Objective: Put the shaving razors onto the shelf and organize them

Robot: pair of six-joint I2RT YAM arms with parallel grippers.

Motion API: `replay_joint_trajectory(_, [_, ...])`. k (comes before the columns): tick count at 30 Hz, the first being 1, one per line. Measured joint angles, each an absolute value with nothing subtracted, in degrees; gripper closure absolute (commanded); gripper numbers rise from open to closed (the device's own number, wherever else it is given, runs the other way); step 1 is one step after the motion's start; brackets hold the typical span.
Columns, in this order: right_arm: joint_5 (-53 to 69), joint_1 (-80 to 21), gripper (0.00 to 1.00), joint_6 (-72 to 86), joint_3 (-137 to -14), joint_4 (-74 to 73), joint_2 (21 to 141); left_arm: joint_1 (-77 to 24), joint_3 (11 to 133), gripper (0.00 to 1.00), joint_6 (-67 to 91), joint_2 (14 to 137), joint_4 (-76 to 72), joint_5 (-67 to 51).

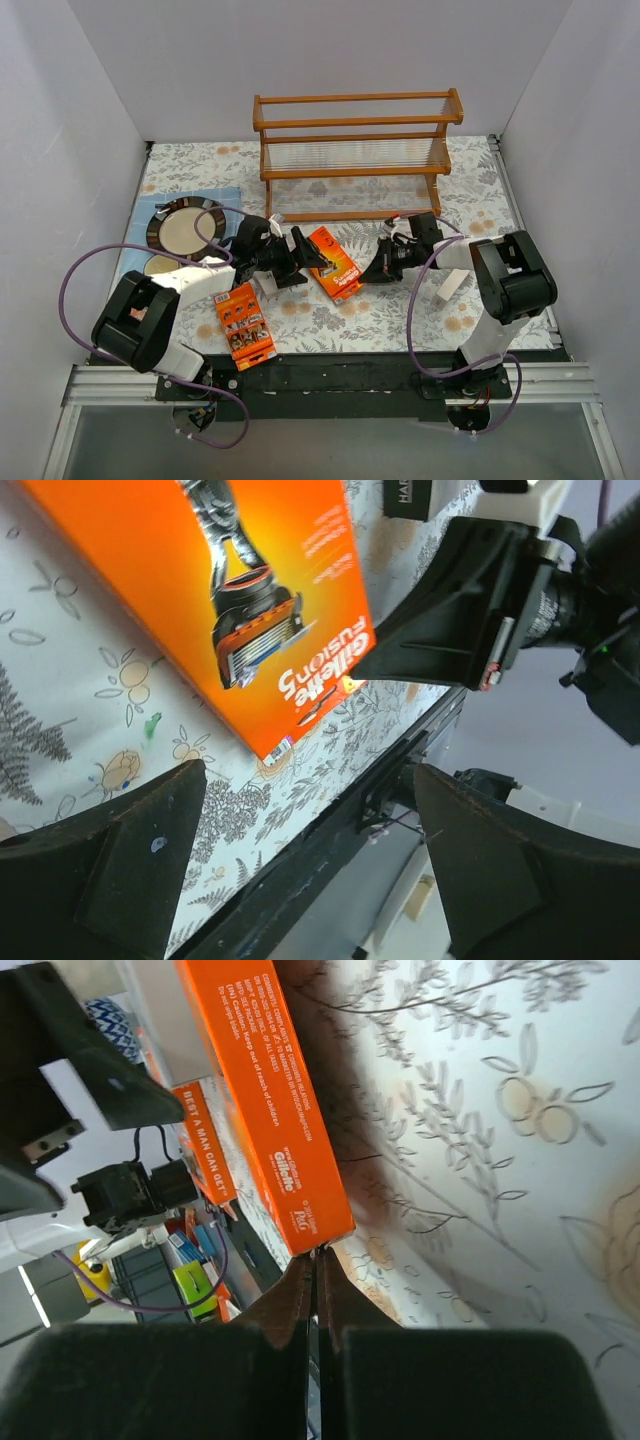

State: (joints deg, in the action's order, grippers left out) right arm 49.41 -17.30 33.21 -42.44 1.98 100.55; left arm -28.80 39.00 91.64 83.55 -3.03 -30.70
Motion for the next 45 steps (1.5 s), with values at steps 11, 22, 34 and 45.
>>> replay_joint_trajectory(11, [49.5, -17.4, 0.99, 42.1, -36.1, 7.6, 90.7, -30.3, 36.1, 0.05, 102.3, 87.7, -7.4, -31.7])
replay_joint_trajectory(22, [50.1, -17.4, 0.99, 46.9, -34.0, 11.3, 88.8, -32.8, 37.4, 0.08, 111.4, 96.3, -21.5, -35.4])
replay_joint_trajectory(34, [48.0, -16.1, 0.99, 45.5, -31.0, 10.1, 83.9, -32.6, 39.2, 0.79, 112.5, 98.1, -19.2, -33.8])
replay_joint_trajectory(45, [45.8, -15.7, 0.99, 37.0, -31.9, 4.4, 77.4, -32.8, 42.0, 0.91, 105.6, 97.5, -20.2, -35.3])
